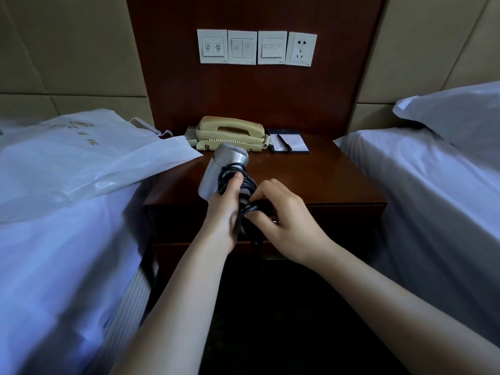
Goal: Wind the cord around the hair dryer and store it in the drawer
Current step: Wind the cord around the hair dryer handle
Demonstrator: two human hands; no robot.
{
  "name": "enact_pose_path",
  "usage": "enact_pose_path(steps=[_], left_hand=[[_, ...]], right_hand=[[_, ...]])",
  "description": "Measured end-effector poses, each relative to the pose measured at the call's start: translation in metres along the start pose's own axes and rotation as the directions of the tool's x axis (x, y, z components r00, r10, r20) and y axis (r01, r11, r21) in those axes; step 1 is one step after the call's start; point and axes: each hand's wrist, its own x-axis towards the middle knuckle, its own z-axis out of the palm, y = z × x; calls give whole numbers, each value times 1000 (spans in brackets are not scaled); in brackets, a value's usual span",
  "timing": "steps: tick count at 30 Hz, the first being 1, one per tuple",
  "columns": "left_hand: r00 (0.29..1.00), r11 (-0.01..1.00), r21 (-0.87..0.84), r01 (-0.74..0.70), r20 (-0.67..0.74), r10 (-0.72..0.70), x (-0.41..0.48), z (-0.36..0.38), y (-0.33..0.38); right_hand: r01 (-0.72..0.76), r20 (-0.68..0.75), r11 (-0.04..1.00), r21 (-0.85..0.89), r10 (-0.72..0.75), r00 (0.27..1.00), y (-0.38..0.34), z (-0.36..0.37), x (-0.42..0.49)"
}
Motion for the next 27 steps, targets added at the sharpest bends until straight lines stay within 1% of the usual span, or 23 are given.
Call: enact_pose_path(steps=[3,6,8,11,15,17,18,20,21,23,24,27], left_hand=[[1000,1000,7,-4,-3,4,-2,-1,2],[1000,1000,5,-20,15,20,-5,-1,6],[999,1000,13,-2,45,2,-8,-2,7],[993,998,58,34,114,-40,-13,-4,9],[986,990,142,6,164,-30,-18,-4,7],[984,986,167,-6,176,-24,-18,-3,4],[983,985,172,-7,183,-25,-18,-2,3],[985,983,186,-12,173,-21,-20,1,4],[988,981,195,-18,157,-13,-21,2,5],[989,980,196,-24,146,-5,-23,3,6],[987,982,186,-24,163,-7,-23,3,7],[972,987,159,-8,233,-30,-22,3,8]], right_hand=[[-18,-73,997,77,24,997,1,-2,3],[2,-97,992,127,10,995,3,-6,6],[30,-89,990,138,-18,996,5,-10,7],[2,6,976,217,-4,1000,5,-22,11],[-126,155,936,329,79,985,0,-35,18],[-244,231,883,400,160,960,1,-38,20],[-331,284,832,445,220,933,3,-38,21],[-502,398,690,521,324,858,8,-36,21],[-556,439,629,544,352,827,10,-35,20],[-608,484,545,577,372,792,12,-34,20],[-614,493,517,596,368,788,13,-34,19],[-593,508,467,657,307,805,17,-38,17]])
